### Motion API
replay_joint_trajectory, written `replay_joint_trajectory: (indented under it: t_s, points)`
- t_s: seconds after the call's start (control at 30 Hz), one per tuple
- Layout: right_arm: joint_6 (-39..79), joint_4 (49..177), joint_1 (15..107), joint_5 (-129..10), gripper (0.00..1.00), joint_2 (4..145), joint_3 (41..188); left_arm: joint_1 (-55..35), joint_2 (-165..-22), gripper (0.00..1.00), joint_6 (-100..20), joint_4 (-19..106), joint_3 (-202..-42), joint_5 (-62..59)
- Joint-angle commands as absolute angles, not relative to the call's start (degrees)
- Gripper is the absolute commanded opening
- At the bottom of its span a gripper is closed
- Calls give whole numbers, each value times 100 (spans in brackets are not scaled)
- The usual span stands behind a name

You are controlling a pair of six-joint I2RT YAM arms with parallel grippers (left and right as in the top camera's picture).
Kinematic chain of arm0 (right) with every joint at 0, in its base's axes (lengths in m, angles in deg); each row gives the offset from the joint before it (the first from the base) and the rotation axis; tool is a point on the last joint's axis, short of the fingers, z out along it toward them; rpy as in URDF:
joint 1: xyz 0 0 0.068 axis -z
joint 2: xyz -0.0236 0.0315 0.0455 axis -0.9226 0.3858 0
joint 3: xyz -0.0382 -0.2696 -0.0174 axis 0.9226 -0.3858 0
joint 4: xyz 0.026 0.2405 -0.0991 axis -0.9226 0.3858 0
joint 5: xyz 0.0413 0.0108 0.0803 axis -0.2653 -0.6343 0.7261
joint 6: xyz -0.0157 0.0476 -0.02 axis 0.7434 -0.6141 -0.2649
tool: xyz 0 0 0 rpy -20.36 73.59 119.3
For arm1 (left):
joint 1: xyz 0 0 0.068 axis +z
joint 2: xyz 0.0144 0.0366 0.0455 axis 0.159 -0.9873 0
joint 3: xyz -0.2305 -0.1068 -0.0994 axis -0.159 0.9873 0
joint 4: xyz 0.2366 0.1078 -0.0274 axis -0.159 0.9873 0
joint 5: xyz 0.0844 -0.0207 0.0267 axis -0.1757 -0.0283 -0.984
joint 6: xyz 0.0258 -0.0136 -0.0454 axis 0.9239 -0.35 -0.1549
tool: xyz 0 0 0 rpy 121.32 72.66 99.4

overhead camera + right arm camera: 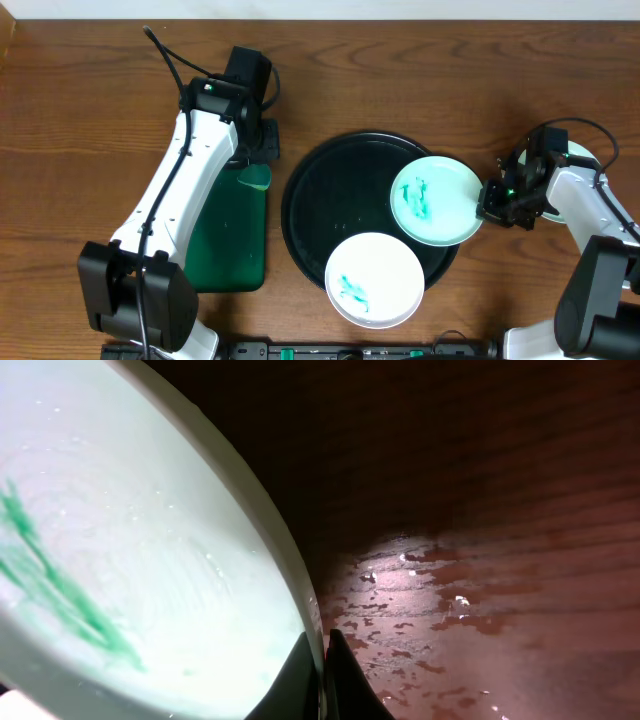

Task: Clean dirty plates on tray and stack at the side
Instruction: 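Pull the gripped plate toward the tray center with the right gripper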

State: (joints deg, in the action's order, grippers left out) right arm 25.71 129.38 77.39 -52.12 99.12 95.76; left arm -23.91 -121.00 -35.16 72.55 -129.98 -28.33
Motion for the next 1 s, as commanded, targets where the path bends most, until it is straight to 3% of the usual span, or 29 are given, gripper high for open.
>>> replay_joint_trajectory:
  t_s: [0.0,0.33,0.8,0.97]
  points:
    - [2576,12966,7494,-5210,1,9577,9738,-2363,-12096,7,-3461,7262,-13007,-2846]
    - [2281,12494,6183,-5356,2,8821,9969,-2374,-12096,7,-3461,7262,-13007,-2842]
    - [1398,11329,5420,-5378,1,10362,9969,-3163,-12098,7,-3452,7175,-13007,-2789]
    - [1059,11095,5359,-5378,1,10856,9969,-3633,-12181,7,-3336,6753,-13007,-1825]
